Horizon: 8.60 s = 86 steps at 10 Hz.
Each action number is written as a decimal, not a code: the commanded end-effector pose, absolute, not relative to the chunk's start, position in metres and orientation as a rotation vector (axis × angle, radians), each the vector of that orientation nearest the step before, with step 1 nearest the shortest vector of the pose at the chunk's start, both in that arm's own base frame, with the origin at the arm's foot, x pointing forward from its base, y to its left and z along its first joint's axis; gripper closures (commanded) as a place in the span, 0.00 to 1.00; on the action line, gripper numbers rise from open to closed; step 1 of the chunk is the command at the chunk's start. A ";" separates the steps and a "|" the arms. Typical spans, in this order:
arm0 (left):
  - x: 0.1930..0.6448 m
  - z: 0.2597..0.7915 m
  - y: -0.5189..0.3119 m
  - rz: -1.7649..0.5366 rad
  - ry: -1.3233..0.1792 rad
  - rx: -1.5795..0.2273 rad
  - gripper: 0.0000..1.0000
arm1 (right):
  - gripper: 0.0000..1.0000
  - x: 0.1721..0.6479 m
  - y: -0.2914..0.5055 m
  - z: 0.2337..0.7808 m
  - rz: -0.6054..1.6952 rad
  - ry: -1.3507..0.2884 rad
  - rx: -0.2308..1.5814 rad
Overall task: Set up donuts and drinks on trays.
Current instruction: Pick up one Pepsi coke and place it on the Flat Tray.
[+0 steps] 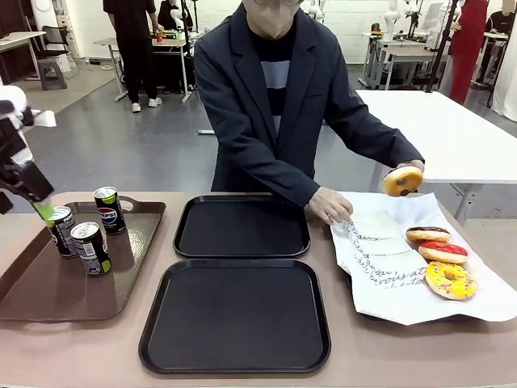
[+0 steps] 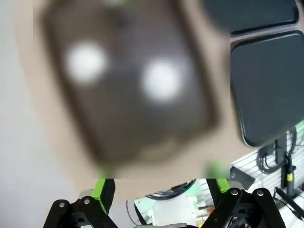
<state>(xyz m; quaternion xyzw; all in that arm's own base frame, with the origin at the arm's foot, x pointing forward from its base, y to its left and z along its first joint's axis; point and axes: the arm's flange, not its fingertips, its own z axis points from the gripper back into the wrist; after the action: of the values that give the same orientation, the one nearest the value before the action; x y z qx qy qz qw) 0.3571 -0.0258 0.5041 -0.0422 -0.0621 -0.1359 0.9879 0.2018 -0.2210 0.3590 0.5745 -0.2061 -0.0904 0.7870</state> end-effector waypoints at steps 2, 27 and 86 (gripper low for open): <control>0.376 0.470 -0.054 -0.162 -0.222 -0.041 0.00 | 0.00 0.201 -0.222 0.359 -0.185 -0.460 1.244; 0.442 0.383 -0.081 0.064 -0.133 0.081 0.00 | 0.00 0.201 -0.222 0.359 -0.185 -0.460 1.244; 0.414 0.449 -0.144 -0.047 -0.022 0.040 0.41 | 0.00 0.201 -0.222 0.359 -0.185 -0.460 1.244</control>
<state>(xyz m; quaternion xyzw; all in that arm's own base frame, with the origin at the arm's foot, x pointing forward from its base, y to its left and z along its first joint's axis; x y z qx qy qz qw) 0.4050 -0.1347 0.4442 0.0329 -0.0169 -0.0387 0.9986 0.2012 -0.2215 0.3587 0.5744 -0.2066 -0.0911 0.7869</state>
